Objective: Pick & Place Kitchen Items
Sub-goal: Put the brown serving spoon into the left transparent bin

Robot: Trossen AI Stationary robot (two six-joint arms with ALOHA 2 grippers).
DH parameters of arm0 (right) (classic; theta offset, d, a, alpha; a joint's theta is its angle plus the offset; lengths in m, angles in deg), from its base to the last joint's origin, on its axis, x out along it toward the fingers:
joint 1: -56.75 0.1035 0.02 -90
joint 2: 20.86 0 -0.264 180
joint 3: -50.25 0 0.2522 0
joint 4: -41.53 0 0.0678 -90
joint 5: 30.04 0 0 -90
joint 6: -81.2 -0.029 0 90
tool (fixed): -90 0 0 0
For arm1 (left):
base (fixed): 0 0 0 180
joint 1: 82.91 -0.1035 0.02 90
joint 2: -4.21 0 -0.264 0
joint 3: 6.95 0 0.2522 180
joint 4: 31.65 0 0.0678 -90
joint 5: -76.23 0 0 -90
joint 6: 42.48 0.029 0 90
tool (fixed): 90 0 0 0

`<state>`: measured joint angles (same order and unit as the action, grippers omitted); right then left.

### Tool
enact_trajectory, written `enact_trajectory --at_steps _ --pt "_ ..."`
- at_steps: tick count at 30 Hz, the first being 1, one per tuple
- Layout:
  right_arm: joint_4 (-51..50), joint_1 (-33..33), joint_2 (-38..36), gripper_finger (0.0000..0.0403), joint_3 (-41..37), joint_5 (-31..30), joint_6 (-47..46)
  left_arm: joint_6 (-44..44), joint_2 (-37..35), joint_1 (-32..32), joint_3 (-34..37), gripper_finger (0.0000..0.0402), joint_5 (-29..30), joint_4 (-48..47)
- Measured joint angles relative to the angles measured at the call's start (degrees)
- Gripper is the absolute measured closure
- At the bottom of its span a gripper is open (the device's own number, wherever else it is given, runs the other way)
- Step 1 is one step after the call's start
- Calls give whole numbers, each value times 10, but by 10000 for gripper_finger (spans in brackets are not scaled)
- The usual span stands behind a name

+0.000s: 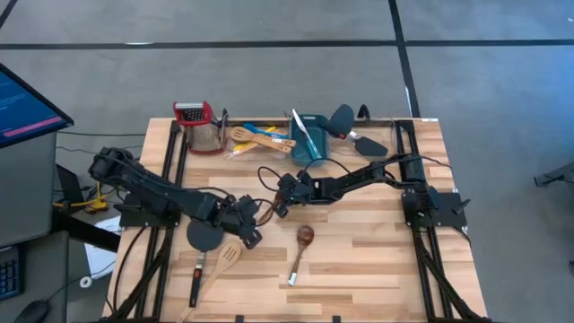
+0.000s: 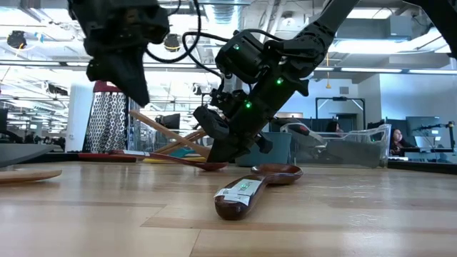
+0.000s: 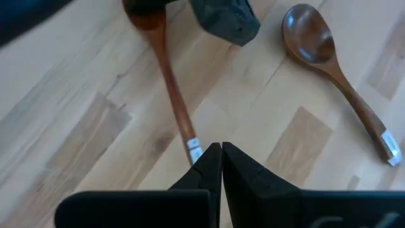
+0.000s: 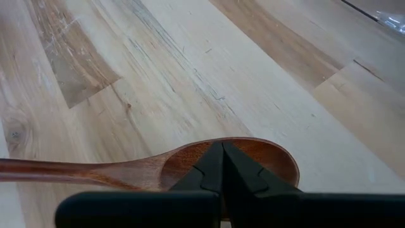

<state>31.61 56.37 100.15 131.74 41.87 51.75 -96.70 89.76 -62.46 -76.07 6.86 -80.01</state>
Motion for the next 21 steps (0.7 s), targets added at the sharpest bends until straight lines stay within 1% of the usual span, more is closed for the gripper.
enact_trajectory --at_steps 3,8,12,15,18,21 --pt "0 0 0 403 0 0 0 2 33 5 -21 401 2 -4" --pt "1 0 0 403 0 0 0 45 107 18 -87 401 -1 -12" --pt "-2 0 0 403 0 0 0 39 141 20 -139 401 4 -110" --pt "-3 0 0 403 0 -1 0 -9 148 18 -142 401 6 -173" --pt "-2 0 0 403 0 -1 0 -30 150 17 -143 400 9 -173" --pt "-1 0 0 403 0 -1 0 -31 150 17 -143 400 10 -170"
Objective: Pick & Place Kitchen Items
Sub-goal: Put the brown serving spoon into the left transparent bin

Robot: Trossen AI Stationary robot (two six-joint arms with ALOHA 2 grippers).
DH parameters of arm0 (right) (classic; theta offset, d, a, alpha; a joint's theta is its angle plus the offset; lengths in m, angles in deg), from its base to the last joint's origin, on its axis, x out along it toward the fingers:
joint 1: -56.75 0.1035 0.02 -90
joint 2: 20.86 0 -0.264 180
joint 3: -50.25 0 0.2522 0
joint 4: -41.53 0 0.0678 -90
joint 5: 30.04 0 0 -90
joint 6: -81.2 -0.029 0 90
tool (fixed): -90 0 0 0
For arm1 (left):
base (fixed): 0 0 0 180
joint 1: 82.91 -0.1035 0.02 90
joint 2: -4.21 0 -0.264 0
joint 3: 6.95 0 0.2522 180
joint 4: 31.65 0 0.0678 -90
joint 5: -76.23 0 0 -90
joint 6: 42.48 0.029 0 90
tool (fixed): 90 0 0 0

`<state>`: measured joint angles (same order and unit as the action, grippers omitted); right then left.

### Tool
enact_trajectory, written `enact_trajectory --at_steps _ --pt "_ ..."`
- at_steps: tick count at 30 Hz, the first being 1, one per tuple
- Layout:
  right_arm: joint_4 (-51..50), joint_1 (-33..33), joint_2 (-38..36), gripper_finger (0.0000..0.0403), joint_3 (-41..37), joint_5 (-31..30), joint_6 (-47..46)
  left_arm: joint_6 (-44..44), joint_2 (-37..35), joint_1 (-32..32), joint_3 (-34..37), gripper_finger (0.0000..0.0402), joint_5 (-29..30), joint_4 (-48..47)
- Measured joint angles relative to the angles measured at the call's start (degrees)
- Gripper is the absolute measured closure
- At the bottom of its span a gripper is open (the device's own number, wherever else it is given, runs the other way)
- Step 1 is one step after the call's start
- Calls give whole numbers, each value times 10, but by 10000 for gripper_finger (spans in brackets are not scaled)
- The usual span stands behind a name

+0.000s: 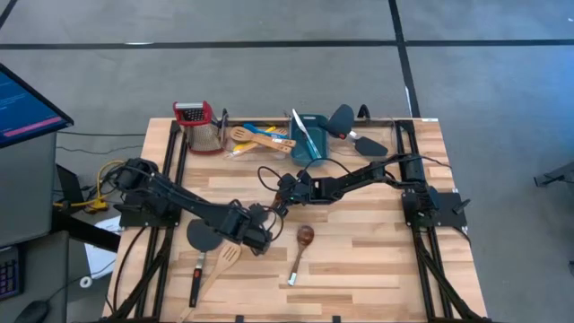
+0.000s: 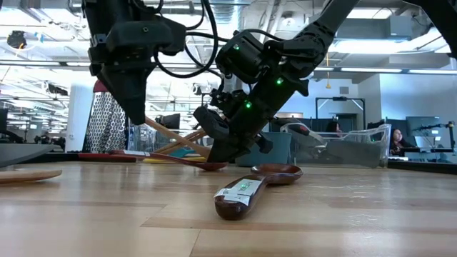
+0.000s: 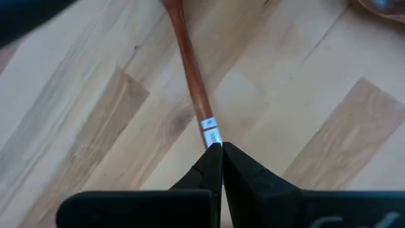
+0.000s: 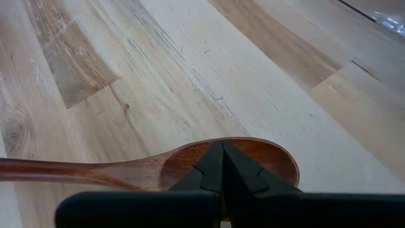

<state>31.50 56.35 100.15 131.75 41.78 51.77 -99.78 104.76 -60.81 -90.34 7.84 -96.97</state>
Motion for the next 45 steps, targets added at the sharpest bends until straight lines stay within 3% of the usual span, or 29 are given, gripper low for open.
enact_trajectory --at_steps 30,45 --pt "3 0 0 403 0 1 10 -16 3 -4 1 395 10 23" --pt "16 0 1 403 -1 3 10 -15 3 -6 10 231 32 41"
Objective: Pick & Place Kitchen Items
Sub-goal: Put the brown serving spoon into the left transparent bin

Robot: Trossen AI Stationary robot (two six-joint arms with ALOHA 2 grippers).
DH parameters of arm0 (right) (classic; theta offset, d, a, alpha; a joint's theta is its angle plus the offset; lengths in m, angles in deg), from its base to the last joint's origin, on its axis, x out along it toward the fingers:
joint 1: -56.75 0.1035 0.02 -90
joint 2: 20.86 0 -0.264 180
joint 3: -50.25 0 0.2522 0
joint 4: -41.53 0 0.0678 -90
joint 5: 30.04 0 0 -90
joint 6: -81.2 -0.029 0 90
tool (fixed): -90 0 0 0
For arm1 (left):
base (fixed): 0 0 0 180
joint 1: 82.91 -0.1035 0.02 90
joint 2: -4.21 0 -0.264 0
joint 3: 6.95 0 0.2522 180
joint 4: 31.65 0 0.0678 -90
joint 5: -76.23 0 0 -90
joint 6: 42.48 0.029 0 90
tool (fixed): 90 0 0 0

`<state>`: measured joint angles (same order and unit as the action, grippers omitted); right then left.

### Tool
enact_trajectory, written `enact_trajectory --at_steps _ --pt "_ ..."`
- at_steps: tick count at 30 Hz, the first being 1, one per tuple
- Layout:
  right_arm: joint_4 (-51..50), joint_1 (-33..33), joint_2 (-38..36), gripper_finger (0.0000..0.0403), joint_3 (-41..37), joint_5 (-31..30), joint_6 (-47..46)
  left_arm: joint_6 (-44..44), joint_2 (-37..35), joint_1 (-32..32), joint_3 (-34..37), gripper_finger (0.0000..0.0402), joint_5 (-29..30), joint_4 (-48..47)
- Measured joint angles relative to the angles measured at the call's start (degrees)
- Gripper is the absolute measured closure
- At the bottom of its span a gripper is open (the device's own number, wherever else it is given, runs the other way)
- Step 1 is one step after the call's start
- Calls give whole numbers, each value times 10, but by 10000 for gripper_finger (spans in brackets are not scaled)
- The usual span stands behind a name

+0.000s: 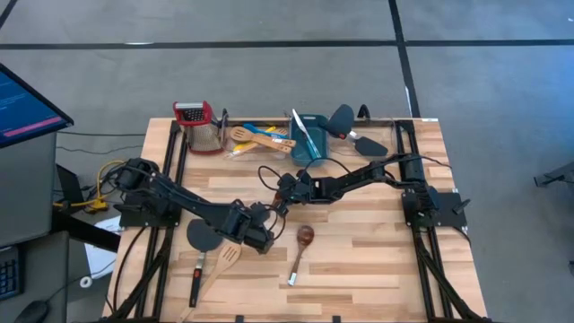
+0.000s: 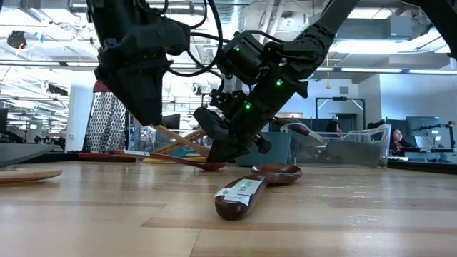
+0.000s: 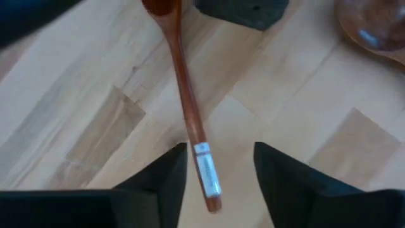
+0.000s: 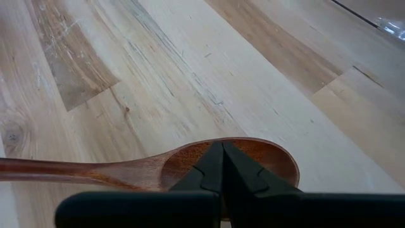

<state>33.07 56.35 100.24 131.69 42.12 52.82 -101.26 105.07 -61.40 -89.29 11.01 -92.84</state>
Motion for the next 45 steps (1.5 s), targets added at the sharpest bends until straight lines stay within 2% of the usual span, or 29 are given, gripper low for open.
enact_trajectory --at_steps 3,6,11,16,20,34,45 --pt "1 0 0 403 0 0 0 -1 0 -7 28 209 7 22" --pt "1 0 0 403 0 0 3 -2 0 -19 68 200 -14 84" --pt "1 0 0 403 0 0 5 -2 1 -37 122 205 -38 175" --pt "1 0 0 403 0 0 5 -2 1 -50 146 218 -38 193" --pt "1 0 0 403 0 0 5 -2 0 -53 162 242 -37 200" --pt "-1 0 -1 403 0 0 5 -7 0 -50 166 387 -25 222" --pt "-3 1 -3 403 0 10 5 -4 0 -39 166 393 -17 222"
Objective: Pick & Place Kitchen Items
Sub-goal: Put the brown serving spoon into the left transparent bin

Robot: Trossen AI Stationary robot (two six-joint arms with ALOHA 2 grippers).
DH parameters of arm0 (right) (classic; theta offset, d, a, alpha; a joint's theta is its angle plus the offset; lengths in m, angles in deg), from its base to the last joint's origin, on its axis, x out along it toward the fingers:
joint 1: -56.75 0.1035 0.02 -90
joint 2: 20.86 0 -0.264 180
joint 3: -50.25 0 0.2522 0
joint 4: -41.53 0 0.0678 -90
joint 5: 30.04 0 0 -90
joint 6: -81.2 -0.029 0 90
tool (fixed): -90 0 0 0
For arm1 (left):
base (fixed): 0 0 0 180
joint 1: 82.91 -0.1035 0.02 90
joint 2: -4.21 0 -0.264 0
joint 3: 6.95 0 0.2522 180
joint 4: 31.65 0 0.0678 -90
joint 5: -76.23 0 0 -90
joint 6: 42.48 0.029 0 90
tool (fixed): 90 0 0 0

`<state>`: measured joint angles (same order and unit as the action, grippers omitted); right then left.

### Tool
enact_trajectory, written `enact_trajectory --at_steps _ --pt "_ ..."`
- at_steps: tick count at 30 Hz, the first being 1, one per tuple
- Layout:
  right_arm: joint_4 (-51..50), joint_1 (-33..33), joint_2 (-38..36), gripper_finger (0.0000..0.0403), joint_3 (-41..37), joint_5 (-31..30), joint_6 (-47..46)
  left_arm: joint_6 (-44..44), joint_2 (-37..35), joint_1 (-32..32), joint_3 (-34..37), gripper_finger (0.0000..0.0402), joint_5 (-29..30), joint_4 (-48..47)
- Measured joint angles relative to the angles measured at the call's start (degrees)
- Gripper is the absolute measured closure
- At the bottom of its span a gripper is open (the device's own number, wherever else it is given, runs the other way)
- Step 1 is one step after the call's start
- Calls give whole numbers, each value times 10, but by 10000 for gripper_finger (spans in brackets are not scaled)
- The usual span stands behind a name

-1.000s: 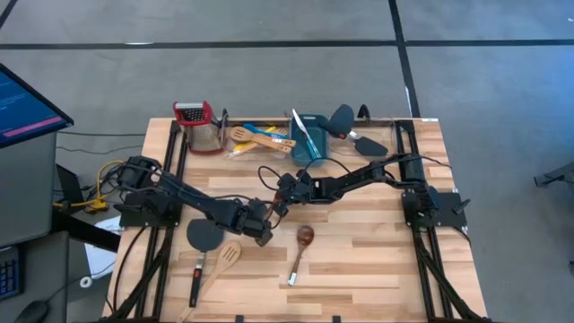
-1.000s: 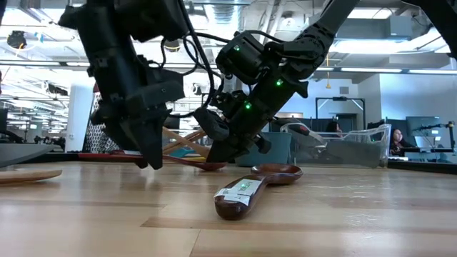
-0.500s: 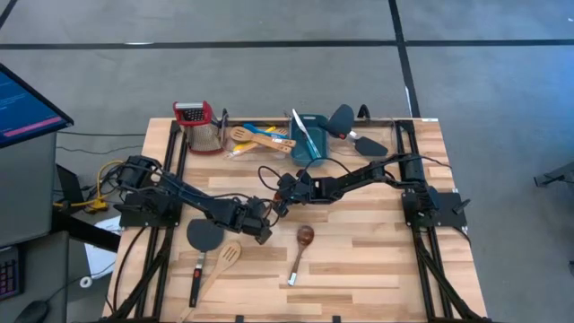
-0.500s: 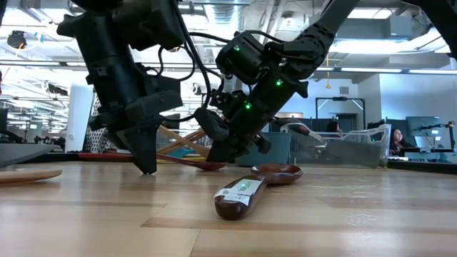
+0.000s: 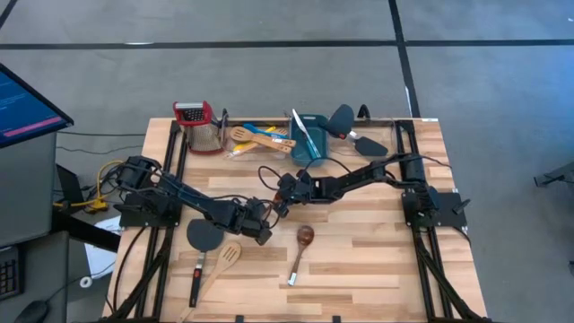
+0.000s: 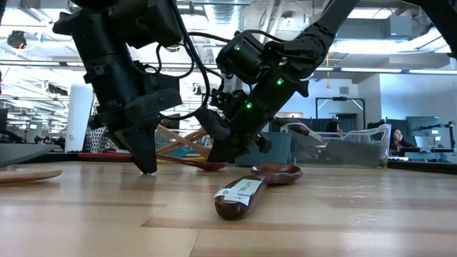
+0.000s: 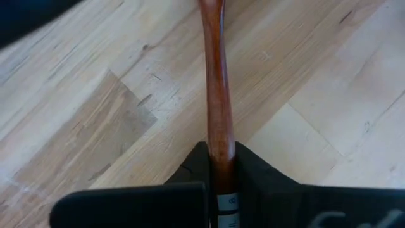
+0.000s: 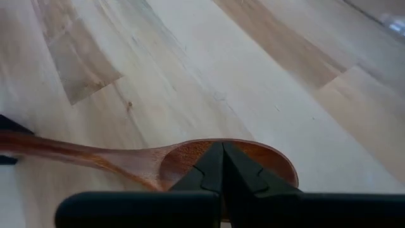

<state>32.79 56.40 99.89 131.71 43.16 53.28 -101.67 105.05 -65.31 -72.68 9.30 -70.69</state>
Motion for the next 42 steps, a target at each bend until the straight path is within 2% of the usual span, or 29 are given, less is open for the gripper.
enact_trajectory --at_steps 5,12,15,23,26,32,36,42 --pt "-23 -1 -26 403 -3 39 0 20 0 1 0 394 0 0" --pt "-70 0 -110 403 -2 39 52 24 1 1 0 395 5 1" --pt "-114 -1 -162 403 -1 57 99 31 1 2 0 395 11 0" --pt "-325 16 -293 403 0 64 105 74 -2 7 0 395 59 -3" --pt "-359 34 -330 403 -20 64 105 86 -13 7 0 395 80 -5" --pt "-344 66 -398 403 -118 63 71 112 -78 7 0 395 118 -55" --pt "-266 79 -428 403 -193 63 45 154 -151 1 0 395 160 -79" --pt "-188 70 -438 403 -249 63 45 236 -240 -54 -2 395 165 -86"
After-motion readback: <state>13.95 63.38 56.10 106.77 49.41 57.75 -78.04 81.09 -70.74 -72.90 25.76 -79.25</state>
